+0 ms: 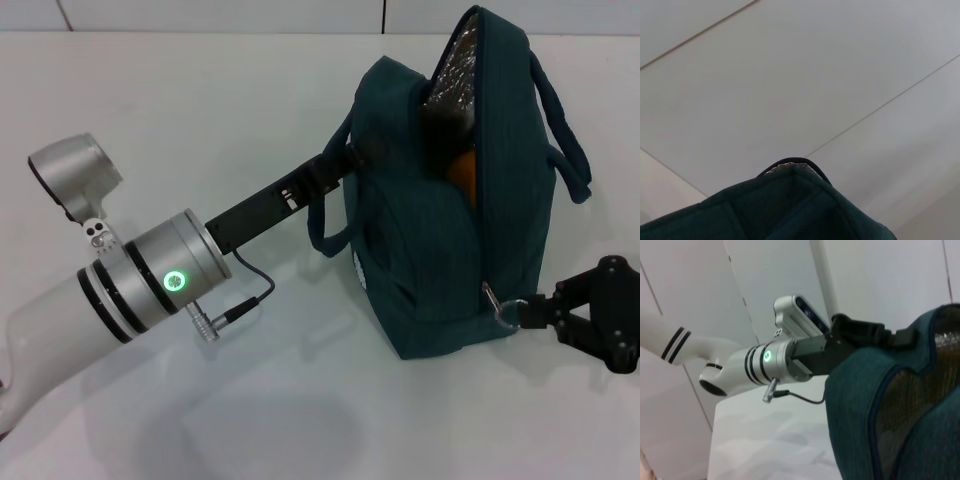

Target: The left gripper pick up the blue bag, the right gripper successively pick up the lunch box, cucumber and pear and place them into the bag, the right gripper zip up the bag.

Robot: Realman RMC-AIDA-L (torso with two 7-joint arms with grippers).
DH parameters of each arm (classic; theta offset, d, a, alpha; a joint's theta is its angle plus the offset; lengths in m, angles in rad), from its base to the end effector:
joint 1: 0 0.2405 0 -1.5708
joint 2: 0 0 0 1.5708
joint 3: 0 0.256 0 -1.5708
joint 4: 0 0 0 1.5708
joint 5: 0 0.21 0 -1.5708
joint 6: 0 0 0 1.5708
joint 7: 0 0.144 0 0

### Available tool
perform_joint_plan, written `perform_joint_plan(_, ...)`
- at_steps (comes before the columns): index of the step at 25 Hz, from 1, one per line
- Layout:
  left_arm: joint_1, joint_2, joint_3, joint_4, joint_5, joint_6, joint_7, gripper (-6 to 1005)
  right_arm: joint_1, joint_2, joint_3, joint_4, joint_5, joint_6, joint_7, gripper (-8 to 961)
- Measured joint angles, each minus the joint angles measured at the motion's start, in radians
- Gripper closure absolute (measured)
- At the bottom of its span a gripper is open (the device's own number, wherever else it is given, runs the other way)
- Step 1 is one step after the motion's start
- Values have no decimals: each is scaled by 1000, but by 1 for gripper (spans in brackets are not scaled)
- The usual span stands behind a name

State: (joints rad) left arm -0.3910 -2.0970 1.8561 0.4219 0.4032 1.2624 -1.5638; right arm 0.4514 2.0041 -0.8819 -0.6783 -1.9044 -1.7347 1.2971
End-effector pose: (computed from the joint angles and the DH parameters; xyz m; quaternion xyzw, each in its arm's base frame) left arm -0.2215 0.3022 -0.0764 -0.7051 -0.4998 -0.5001 0.0546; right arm 0.2673 0.2937 0.0124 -0.9615 0.1419 0.2319 0.0408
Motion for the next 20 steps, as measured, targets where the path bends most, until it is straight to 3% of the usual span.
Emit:
perform_joint_plan(9,0,2,0,0,0,-1,1,955,-35,-7,40,-19,93,-26,-9,947)
perform_joint_plan(20,7,2,5,0,2,0,23,956,-6,8,29,-8,148,-38,-42,947)
